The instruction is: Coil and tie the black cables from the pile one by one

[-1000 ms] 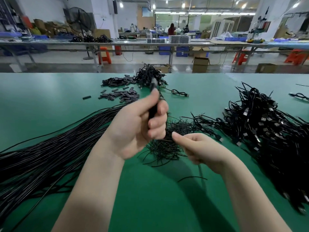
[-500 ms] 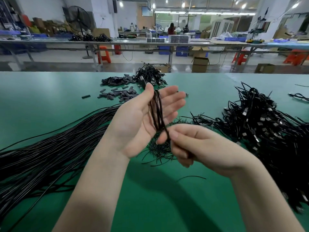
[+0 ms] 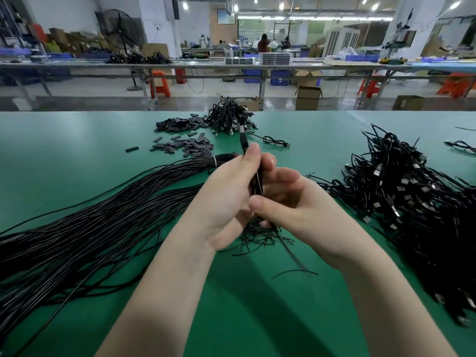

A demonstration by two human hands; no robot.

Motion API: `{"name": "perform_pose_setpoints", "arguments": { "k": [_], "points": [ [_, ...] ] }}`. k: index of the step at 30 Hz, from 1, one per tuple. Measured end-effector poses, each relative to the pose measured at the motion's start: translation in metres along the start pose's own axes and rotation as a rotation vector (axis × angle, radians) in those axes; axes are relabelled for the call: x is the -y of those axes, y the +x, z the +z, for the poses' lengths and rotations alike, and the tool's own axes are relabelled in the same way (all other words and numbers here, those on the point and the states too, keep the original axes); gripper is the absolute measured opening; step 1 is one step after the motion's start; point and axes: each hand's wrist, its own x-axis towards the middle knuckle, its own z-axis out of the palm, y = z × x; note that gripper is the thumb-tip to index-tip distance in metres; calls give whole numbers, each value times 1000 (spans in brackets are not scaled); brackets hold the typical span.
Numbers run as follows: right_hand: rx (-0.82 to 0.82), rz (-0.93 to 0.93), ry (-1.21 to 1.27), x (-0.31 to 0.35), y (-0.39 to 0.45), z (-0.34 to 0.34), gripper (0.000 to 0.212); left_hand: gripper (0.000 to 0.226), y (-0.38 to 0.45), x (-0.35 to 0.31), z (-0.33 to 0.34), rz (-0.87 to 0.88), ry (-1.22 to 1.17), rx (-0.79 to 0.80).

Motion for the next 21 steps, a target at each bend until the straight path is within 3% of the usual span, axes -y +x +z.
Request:
{"name": "perform_pose_setpoints", "arguments": {
  "k": [4,8,11,16,21],
  "points": [
    [-79,-17,-74,1,2,3,17,42,0,1,6,-24,-88,13],
    [-149,-32,-109,5,2,5,38,52,-1,1,9,-36,-134,17],
    [-127,-23,-150,6,2,8,45,46,-2,1,10,-43,-130,6],
    [-61,-9,-252,-5,4,13,13,37,-1,-1,-1,-25,184,-106],
    [-36,42,-274,-13,7,18,13,44,-6,-4,-6,-37,477,-181]
  ]
}}
